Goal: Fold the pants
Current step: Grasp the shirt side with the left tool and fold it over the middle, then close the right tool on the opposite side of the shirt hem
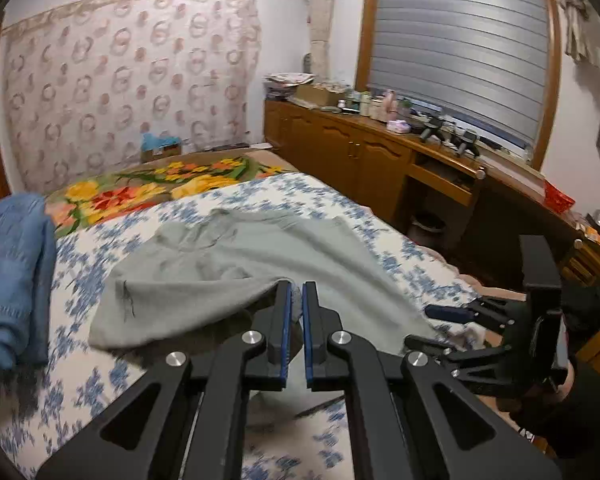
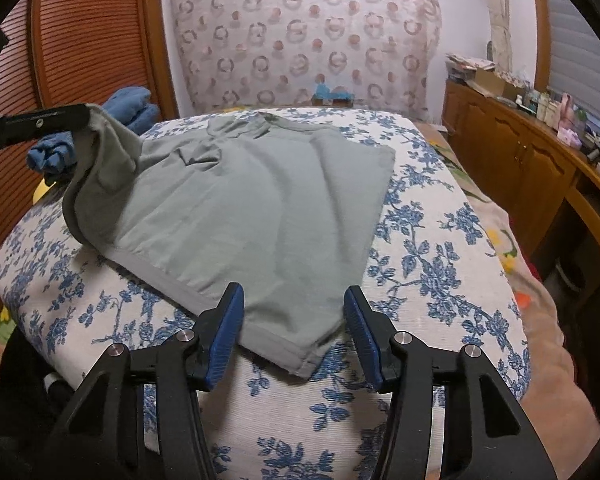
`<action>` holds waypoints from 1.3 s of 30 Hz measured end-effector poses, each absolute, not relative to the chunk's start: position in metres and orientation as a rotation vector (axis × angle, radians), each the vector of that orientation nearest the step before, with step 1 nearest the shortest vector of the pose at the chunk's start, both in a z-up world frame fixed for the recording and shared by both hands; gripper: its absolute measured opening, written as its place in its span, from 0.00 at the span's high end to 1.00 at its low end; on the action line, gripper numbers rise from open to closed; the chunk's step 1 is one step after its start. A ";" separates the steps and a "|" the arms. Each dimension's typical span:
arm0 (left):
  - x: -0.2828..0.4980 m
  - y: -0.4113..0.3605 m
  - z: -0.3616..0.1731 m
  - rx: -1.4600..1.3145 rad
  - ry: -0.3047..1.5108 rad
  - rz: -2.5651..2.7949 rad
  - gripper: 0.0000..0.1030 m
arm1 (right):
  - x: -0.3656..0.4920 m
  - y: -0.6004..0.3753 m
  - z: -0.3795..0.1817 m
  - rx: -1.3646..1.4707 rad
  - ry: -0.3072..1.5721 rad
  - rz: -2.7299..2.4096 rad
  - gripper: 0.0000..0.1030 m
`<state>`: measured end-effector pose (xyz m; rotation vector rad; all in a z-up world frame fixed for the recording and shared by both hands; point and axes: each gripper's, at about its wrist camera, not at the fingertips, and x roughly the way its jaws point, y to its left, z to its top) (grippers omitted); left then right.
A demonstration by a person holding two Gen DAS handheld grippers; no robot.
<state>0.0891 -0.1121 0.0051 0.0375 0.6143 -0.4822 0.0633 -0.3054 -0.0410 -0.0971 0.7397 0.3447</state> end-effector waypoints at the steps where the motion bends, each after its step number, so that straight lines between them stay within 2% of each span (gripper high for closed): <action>1: 0.090 -0.117 0.008 0.041 0.612 -0.493 0.98 | 0.063 -0.308 -0.040 -0.091 0.738 0.345 0.49; 14: 0.097 -0.168 0.012 0.109 0.639 -0.570 0.97 | 0.063 -0.333 -0.033 -0.063 0.720 0.315 0.50; 19: 0.097 -0.163 0.009 0.110 0.640 -0.527 0.84 | 0.064 -0.336 -0.034 -0.053 0.718 0.313 0.50; 23: 0.098 -0.147 0.000 0.094 0.651 -0.485 0.59 | 0.064 -0.336 -0.035 -0.049 0.716 0.316 0.50; 27: 0.103 -0.127 -0.019 0.061 0.697 -0.447 0.43 | 0.066 -0.332 -0.037 -0.044 0.720 0.325 0.51; 31: 0.108 -0.112 -0.047 0.040 0.768 -0.413 0.43 | 0.068 -0.328 -0.037 -0.052 0.725 0.345 0.56; 39: 0.107 -0.104 -0.081 0.068 0.845 -0.343 0.43 | 0.082 -0.318 -0.026 -0.067 0.712 0.388 0.60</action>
